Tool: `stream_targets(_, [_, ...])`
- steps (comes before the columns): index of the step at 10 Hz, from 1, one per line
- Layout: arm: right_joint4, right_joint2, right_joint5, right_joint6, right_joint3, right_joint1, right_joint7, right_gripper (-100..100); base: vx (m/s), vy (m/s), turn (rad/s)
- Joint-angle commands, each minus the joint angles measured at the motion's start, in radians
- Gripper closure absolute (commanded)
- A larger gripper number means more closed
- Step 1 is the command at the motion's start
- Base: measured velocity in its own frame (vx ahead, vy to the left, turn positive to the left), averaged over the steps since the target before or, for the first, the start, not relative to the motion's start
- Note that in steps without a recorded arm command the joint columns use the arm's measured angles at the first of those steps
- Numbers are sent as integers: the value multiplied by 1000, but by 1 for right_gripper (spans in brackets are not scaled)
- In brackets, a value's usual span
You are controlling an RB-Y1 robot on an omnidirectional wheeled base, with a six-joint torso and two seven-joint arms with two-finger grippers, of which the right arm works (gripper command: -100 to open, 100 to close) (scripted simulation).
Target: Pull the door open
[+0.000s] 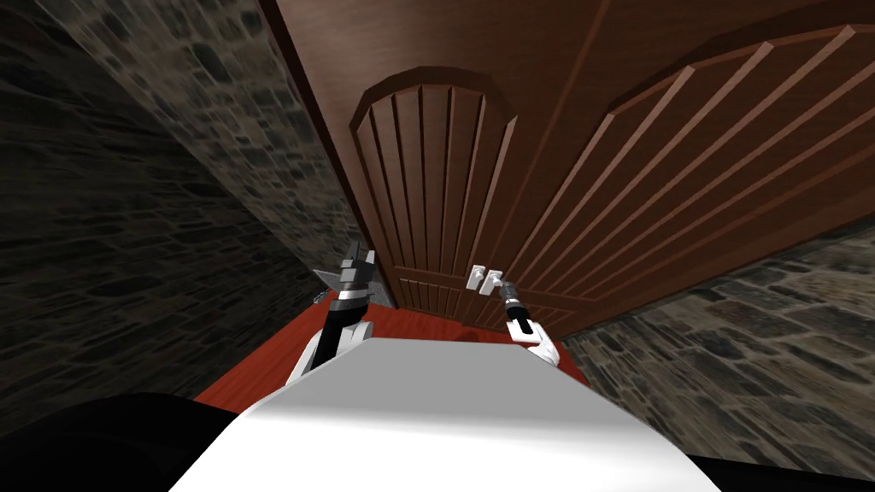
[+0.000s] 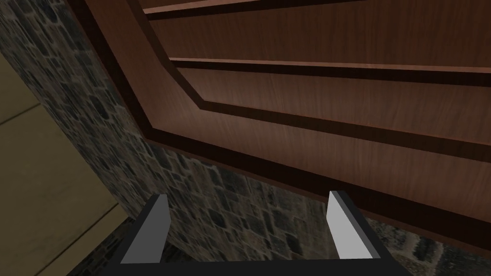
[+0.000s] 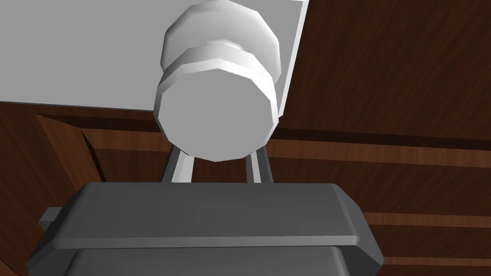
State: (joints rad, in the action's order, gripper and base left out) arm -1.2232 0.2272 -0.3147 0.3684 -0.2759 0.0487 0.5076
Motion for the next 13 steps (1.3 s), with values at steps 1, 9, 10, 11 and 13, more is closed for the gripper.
stream_targets(1, [5,-2,-1,-3,2,6,0,100,-35,-20,4])
stream_targets(9, [-16,13,-6,-5,6,35,25,-100,-130,-9,-23])
stream_targets(10, [-26,10,-10,-2,21,34,33,-100,-197,89,89])
stream_targets(11, [-36,6,-14,1,34,32,40,-100,-181,94,95])
stream_targets(13, [-12,24,-6,-5,-3,45,32,-100,-51,3,-100])
